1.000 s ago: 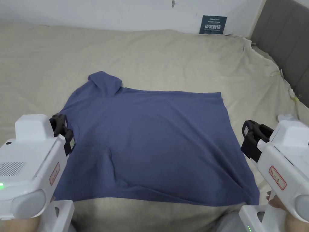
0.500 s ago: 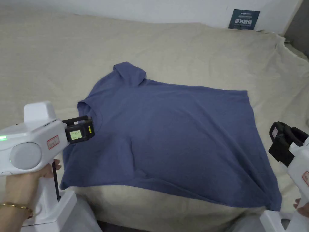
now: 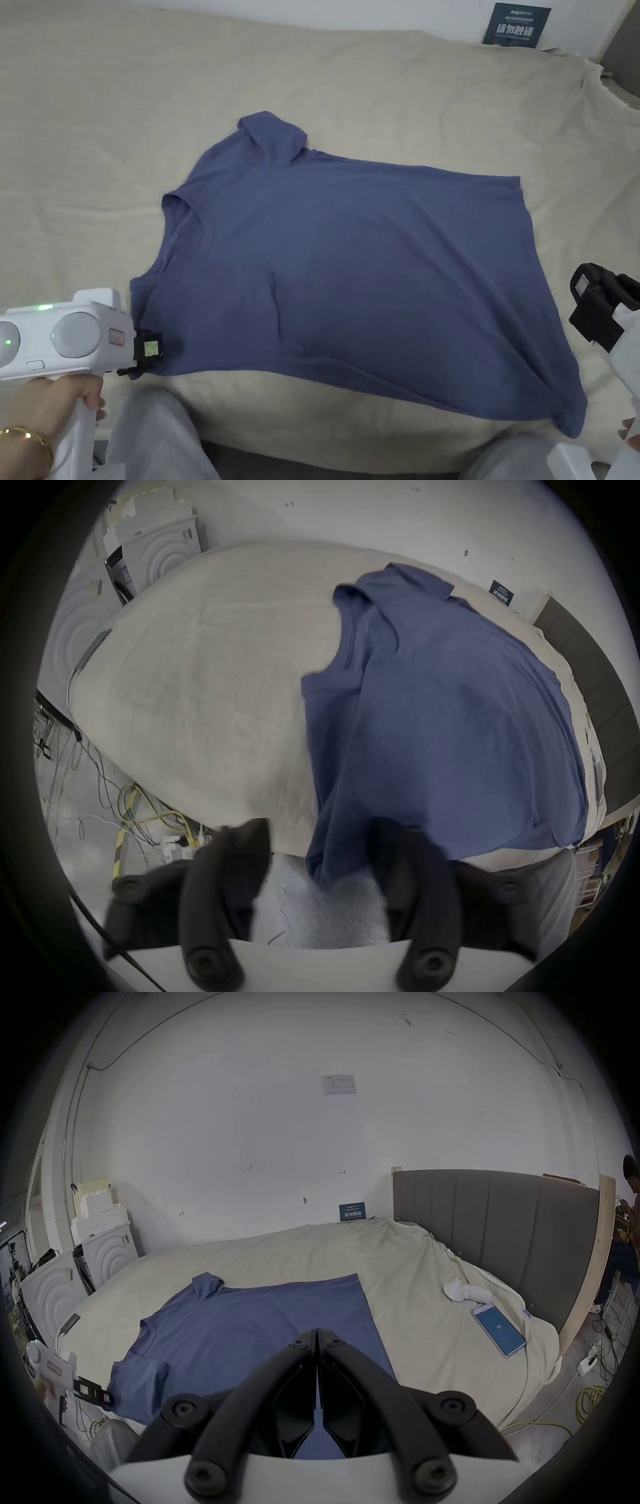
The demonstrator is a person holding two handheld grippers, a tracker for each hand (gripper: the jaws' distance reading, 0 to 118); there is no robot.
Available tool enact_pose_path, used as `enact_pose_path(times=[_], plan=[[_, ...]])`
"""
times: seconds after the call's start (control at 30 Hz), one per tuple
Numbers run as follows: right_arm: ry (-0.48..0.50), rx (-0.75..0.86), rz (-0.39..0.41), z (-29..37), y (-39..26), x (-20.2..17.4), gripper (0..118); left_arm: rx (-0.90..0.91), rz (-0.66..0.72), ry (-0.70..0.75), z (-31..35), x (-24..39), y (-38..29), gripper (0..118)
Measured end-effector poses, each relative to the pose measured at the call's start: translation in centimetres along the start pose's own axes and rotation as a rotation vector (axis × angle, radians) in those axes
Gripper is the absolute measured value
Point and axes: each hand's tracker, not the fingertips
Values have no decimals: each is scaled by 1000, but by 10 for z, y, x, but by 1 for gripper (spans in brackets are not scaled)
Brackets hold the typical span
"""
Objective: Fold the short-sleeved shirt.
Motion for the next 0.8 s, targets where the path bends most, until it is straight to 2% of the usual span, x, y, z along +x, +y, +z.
enact_pose_path(times=[0.03,0.07,0.1,0.13,0.23,0.33,0.43,0.47,0.5,0.57,0.6,0.73,0.8], plan=[[-3,-3,4,0,-1,1,0,-15,25,-50,-1,-1,-2,37],[-9,-7,7,0,-1,1,0,-20,47,-92,-3,-2,-2,6],[-9,-9,5,0,-1,1,0,-19,82,-127,-3,-3,-2,0],[-10,-10,-1,0,-2,2,0,-30,103,-102,-3,-3,-1,0],[-14,-18,-7,1,-3,5,0,-2,46,-69,5,2,1,0],[-24,-48,-9,2,-4,13,0,112,42,-85,29,4,2,0],[-9,-191,-21,-7,-6,30,1,223,76,-134,55,5,9,0],[-28,-209,-26,-10,-8,34,8,236,84,-136,60,6,10,0],[-51,-237,-27,-14,-12,40,32,253,85,-147,64,6,14,0],[-58,-365,-13,-27,-19,53,109,277,67,-152,72,11,16,0],[-74,-424,-23,-34,-24,58,118,285,56,-150,75,14,17,0],[-85,-520,-76,-49,-48,77,116,298,38,-155,76,19,18,0],[-124,-633,-45,-62,-60,83,116,293,41,-156,74,18,18,0]])
